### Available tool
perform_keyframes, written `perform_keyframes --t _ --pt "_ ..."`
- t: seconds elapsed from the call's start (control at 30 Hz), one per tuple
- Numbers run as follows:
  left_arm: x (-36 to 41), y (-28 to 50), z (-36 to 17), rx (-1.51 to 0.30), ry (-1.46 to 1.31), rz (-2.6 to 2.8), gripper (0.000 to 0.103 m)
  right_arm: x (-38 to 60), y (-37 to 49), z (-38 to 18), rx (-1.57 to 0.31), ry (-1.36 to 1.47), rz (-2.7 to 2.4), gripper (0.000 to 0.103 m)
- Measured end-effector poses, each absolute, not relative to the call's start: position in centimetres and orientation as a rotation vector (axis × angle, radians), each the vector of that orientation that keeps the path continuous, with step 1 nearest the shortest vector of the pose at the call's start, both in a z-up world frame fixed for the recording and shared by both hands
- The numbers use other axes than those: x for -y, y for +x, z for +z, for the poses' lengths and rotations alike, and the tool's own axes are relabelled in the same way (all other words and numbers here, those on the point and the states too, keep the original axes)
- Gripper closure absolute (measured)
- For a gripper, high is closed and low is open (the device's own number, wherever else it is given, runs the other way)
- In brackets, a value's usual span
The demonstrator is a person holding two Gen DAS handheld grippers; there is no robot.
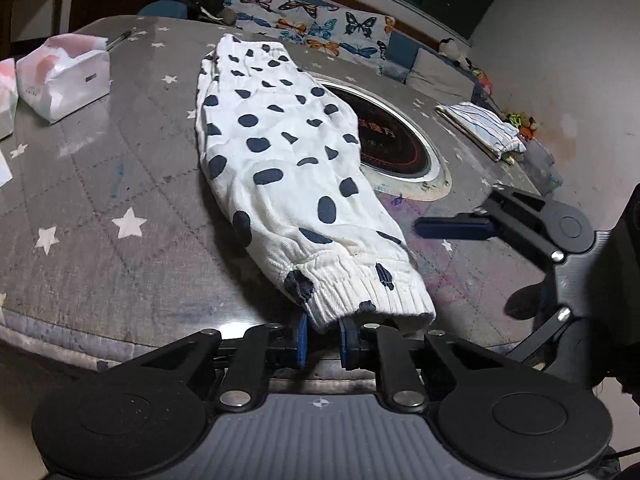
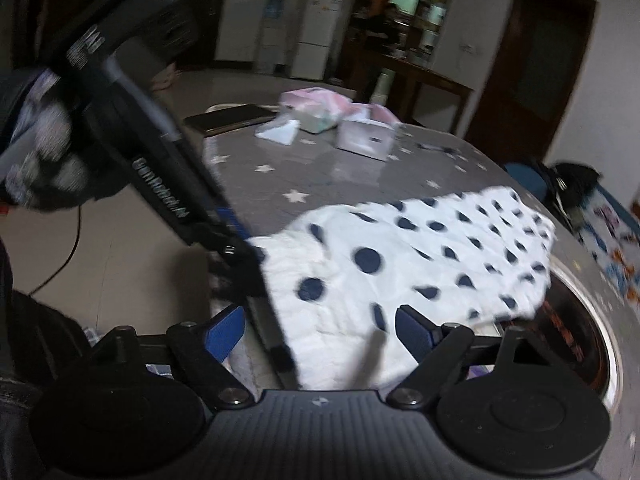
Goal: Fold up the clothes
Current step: 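Lift the cuffs with the left gripper toward the waistband while the right gripper grasps the cuff, then raise the held cuffs high with the left gripper over the pants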
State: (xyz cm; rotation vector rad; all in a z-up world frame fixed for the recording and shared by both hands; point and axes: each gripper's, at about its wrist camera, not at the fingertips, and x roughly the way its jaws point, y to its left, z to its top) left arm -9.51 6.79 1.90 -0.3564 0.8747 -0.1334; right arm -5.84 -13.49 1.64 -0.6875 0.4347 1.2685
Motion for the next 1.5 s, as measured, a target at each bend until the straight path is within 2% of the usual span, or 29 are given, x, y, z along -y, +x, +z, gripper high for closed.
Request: perform_keyframes --t 0.17,0.37,0.4,0.43,0.47,0.53,0.6,0.8,1.07,1.5 --pt "-6.9 -9.5 2.4 -0.861 -0.358 -0.143 0.085 11.8 -7.3 0.6 -0.389 -0.777 1.298 0.028" --pt "-7.0 -9.7 2.7 -0.846 -0.343 -0.163 0.082 11.0 -7.7 -0.5 -0.373 -0.818 1.279 0.052" --pt "-7.0 -10.0 2.9 -0.834 -0.329 -0.167 0.077 11.1 -7.5 -0.3 -0.374 -0.81 1.27 0.063" --pt "-7.0 -10.3 3.0 -0.82 -0.314 -0.17 0.071 11.2 -7.3 -0.2 -0.376 -0.801 1.258 0.07" --pt "-7.1 -10.5 3.1 -0.807 -0.299 -0.174 0.069 11.3 -7.0 0.0 -0.388 -0.781 1.253 0.071" --pt "-6.9 -11.5 3.6 -0.759 -0.226 -0.173 0.049 11.6 -5.9 0.7 -0.427 -0.721 1.259 0.077" --pt "-6.6 -12.3 3.9 -0.709 -0.133 -0.162 0.042 11.9 -4.9 1.4 -0.465 -0.662 1.268 0.081" --pt "-4.9 -13.0 3.5 -0.604 0.118 -0.157 0.033 12.7 -2.0 3.1 -0.559 -0.514 1.272 0.087" --pt "-3.1 -11.2 2.3 -0.508 0.348 -0.18 0.033 12.9 -0.1 3.8 -0.619 -0.458 1.281 0.088" --pt "-0.7 -10.4 0.0 -0.388 0.75 -0.305 0.033 12.6 -0.1 4.1 -0.621 -0.526 1.317 0.088"
